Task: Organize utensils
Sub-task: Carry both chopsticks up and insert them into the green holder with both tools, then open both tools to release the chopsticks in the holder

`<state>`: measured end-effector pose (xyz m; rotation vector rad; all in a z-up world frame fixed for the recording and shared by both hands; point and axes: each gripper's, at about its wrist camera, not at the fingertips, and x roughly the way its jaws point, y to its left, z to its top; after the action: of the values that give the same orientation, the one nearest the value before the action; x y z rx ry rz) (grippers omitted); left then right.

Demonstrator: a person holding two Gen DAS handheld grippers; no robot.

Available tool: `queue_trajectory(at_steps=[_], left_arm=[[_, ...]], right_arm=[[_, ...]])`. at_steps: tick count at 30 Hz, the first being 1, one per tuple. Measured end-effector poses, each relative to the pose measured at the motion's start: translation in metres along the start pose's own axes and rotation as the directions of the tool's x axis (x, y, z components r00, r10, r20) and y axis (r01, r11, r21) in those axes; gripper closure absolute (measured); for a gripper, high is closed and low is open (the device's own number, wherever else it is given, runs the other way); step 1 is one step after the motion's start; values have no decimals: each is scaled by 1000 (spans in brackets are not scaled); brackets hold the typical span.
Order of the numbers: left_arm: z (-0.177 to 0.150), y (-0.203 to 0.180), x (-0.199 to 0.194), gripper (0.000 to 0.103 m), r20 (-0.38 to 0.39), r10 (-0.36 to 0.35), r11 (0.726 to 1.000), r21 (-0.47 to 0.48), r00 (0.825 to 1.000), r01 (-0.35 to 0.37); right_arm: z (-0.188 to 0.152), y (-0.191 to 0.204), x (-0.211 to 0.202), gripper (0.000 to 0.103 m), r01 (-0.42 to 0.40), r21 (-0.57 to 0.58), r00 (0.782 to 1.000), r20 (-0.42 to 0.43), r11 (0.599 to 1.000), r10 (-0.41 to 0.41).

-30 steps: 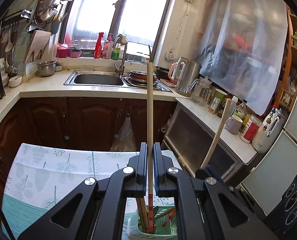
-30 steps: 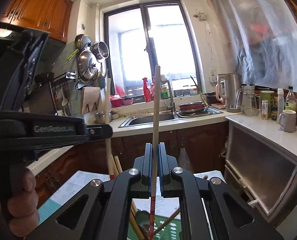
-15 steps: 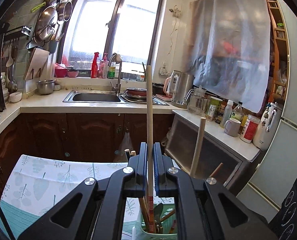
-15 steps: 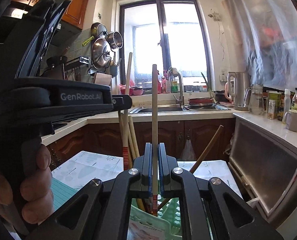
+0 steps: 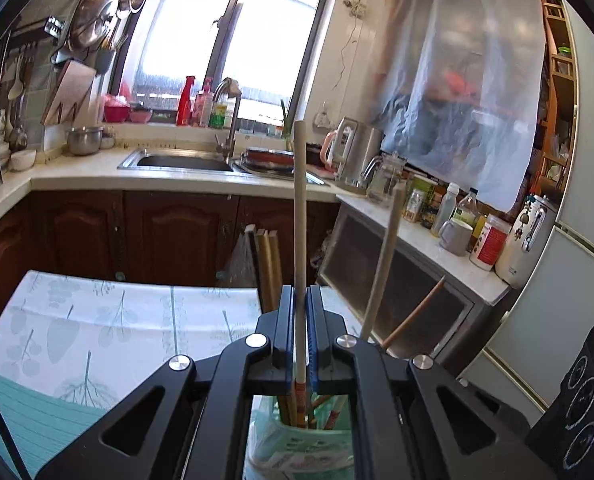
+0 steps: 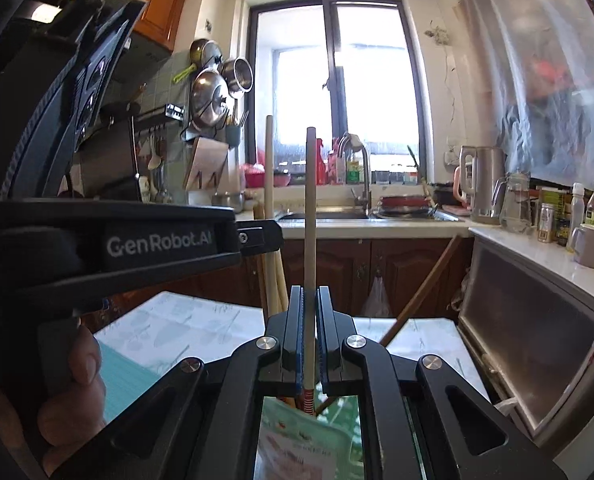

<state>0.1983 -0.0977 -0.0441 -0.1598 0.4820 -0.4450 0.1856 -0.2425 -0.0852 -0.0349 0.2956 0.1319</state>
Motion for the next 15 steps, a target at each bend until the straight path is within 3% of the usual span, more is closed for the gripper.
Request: queue_trajectory(at_steps=[3,7,15], left_arm=[[-11,6,5,99,-57,-10,1000,-13,998,9],[-21,12,5,81,-114,-10,1000,-22,993,7],[-29,28,-6,67,-233,-7,996,-92,972,-15]], right_arm=[[-12,1,-1,93,-14,-6,998,-56,1000,13],[-27,3,-8,77,-18,-12,996,-93,1000,17],[-43,11,-35,77,-15,22,989,-148,1000,19]])
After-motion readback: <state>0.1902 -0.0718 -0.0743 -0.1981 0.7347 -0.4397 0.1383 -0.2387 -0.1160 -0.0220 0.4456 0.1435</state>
